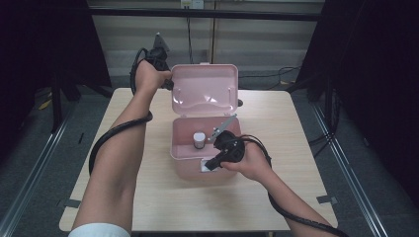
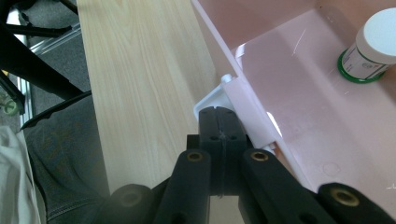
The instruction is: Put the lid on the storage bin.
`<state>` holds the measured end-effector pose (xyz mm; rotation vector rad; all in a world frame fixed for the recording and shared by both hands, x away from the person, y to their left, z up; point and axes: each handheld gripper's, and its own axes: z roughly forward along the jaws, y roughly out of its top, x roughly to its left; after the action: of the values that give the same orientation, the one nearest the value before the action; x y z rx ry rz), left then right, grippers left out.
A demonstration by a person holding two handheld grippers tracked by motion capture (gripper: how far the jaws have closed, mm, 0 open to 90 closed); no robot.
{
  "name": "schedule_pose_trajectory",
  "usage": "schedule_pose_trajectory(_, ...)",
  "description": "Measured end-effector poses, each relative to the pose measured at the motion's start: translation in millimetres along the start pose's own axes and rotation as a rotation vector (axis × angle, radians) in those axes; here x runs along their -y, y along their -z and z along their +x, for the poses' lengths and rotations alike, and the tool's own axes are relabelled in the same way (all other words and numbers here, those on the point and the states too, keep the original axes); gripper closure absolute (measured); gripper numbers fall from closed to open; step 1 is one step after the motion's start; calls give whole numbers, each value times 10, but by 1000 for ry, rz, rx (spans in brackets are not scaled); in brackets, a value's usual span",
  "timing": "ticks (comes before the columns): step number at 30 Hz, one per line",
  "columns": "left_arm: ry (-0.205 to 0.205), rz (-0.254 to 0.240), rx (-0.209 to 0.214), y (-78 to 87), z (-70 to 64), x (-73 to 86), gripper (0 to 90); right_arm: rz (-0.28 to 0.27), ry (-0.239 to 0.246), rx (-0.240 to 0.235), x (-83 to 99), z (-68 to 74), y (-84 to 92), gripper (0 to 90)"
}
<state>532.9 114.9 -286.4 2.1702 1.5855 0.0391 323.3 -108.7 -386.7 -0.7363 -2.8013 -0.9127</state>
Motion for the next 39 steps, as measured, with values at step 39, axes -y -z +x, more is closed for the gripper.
schedule_pose_trajectory(39,-32,-23,-4,195,-73,194,876,2,-24,10,-11,-7,-2,900)
